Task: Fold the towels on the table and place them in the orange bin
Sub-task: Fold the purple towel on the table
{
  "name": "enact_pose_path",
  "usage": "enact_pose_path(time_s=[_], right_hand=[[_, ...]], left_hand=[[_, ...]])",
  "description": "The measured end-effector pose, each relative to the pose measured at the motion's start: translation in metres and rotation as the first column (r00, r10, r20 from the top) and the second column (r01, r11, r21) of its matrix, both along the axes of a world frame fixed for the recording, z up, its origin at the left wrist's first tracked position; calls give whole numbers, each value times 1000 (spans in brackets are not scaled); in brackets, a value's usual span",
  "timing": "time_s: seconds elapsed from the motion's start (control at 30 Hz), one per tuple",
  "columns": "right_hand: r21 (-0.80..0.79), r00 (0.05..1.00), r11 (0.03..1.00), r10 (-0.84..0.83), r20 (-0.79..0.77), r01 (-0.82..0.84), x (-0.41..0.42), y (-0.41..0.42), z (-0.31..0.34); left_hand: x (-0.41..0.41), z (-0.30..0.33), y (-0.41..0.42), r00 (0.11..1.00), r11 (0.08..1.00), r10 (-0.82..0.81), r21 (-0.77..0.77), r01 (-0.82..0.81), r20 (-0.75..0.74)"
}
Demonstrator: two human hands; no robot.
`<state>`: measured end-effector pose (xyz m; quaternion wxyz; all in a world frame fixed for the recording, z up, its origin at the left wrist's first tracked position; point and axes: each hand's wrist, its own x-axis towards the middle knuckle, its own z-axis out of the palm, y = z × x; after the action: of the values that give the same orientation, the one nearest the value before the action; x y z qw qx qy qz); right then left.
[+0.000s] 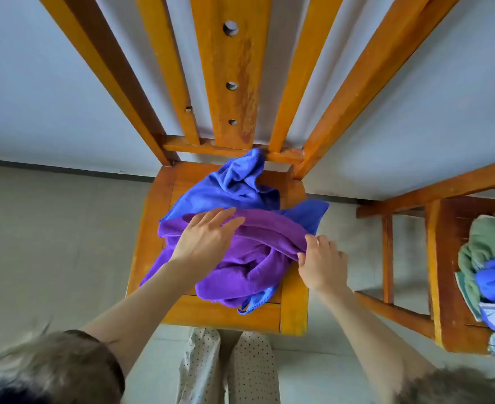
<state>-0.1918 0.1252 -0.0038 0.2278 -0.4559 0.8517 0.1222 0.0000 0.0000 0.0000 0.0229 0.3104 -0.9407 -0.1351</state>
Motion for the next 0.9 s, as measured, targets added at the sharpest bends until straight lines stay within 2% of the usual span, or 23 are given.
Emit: enact_pose_path(time_s=[0.03,0.17,0.27,0.33,0.43,0.5,0.57,0.63,0.73,0.8,0.9], right_hand=[[34,1000,999,-13,-6,13,-2,0,-3],[2,999,999,-35,-33,35,-8,0,-14],[-29,989,989,-146,-31,145,-10,4,-18],[-115,954,948,-294,52,298,-9,5,-15],[-261,820,789,-471,325,556,-1,-2,3],[-316,734,698,-440,518,642,6,-9,21],[-292,601,623,-367,710,726,13,-16,45],[-251,522,632,-286,804,733,18,-24,74],[-287,543,722,-143,828,629,24,-32,127],[-338,568,741,-71,820,580,30,-36,161],[-337,532,754,-19,847,564,43,-40,205]], left_hand=[[-2,-5,-3,1000,1000,5,-7,-5,-29],[0,-16,-9,997,998,61,20,-60,-56],[1,-11,-7,993,993,105,58,-101,-58],[2,-3,-7,988,981,157,117,-154,-16],[0,12,0,968,945,238,214,-249,75],[-6,26,6,972,931,230,278,-236,53],[-16,47,10,974,901,221,394,-182,-55],[-28,72,10,959,858,240,496,-137,-151],[-37,118,7,937,815,286,565,-126,-203],[-32,150,4,930,810,298,572,-127,-216],[-16,198,-3,935,837,296,524,-156,-194]])
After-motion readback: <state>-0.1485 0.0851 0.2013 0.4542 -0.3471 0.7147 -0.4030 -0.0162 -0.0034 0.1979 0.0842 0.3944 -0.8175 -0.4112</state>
